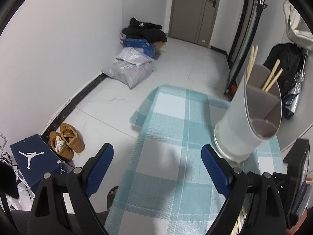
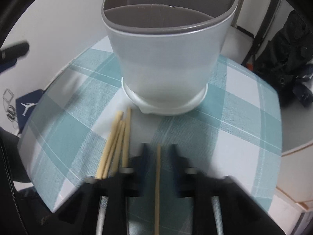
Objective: Organize utensils
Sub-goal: 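Lower the right gripper to the pile and pinch one chopstick, then grasp a chopstick with the left gripper while the right gripper lifts its chopstick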
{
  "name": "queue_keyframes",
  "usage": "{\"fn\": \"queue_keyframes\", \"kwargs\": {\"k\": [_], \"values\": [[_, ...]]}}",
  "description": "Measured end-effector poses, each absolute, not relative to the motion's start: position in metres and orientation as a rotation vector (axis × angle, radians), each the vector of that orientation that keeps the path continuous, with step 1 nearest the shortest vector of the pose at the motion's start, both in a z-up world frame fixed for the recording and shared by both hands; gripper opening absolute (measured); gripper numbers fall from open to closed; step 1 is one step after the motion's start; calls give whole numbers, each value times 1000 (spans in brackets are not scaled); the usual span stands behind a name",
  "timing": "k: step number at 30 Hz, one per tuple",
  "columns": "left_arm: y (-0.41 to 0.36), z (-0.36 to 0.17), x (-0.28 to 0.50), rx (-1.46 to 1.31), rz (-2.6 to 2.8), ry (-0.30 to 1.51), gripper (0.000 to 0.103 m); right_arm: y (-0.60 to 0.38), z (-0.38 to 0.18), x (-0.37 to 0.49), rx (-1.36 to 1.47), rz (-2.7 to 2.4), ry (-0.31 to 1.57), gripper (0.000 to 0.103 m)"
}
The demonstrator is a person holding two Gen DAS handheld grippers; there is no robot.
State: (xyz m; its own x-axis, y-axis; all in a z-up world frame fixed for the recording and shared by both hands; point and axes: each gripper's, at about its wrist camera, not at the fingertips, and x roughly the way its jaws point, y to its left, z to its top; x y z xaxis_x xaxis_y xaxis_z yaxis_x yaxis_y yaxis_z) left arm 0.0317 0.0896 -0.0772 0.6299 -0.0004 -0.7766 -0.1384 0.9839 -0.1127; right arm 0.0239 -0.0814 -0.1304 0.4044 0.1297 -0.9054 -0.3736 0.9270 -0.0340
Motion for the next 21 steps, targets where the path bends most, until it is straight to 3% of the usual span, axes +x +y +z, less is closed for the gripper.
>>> {"fn": "queue_keyframes", "kwargs": {"k": [8, 15, 21], "values": [[39, -110, 31, -23, -101, 1058, 89, -116, -113, 31, -25, 332, 1076, 4], [-6, -124, 22, 127, -121, 1090, 89, -182, -77, 37, 414, 275, 932, 4], [-19, -141, 27, 147, -130, 1166, 89, -212, -69, 20, 514, 248, 875, 4]]}}
